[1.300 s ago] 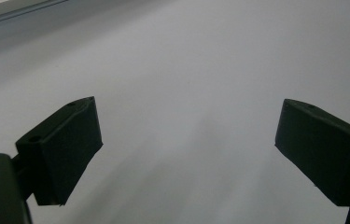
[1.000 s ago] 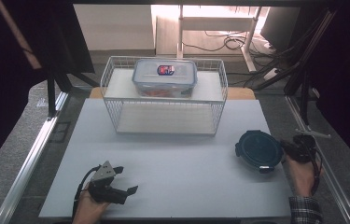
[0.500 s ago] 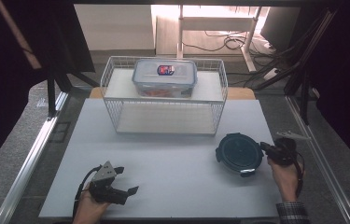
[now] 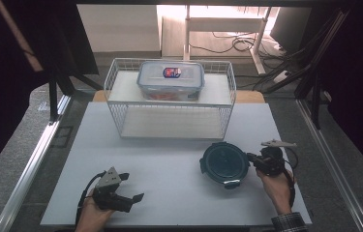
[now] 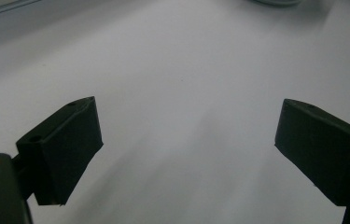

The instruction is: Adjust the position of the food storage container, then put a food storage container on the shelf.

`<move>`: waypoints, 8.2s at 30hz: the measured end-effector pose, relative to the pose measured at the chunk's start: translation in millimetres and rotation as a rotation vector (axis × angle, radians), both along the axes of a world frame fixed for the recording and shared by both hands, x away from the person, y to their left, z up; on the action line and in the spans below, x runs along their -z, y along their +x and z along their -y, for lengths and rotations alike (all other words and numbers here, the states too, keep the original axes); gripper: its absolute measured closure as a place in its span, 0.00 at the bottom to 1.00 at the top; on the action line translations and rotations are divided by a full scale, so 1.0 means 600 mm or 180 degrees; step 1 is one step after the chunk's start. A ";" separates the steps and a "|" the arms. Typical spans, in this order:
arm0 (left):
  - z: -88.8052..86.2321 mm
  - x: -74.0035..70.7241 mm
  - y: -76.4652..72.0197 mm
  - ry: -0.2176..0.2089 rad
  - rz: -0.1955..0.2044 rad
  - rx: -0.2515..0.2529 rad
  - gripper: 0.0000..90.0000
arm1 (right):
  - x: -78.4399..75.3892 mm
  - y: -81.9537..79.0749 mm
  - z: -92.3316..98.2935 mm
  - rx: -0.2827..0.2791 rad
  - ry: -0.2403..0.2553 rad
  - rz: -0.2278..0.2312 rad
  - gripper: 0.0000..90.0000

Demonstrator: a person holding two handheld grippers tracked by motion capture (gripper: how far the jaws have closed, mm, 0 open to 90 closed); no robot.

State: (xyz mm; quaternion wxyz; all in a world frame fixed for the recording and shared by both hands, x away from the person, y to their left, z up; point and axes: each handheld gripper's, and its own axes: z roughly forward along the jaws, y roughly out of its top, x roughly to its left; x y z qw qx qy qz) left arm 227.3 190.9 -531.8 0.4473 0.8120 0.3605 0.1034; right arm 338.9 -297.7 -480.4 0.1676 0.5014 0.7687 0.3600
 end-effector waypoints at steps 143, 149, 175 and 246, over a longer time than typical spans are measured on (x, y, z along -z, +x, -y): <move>0.028 -0.029 0.084 -0.0779 -0.1089 0.0587 0.47 | 0.021 -0.058 -0.217 -0.1553 0.0836 -0.1106 0.39; 0.028 -0.030 0.081 -0.0881 -0.1058 0.0554 0.52 | 0.022 -0.053 -0.208 -0.1593 0.0916 -0.1157 0.42; 0.011 -0.013 0.068 -0.1344 -0.1145 0.0490 0.62 | 0.017 -0.064 -0.180 -0.1447 0.1500 -0.1184 0.62; -0.028 -0.371 0.252 -0.1498 -0.0374 0.0227 0.63 | -0.317 0.096 -0.223 -0.1379 0.1533 -0.0061 0.63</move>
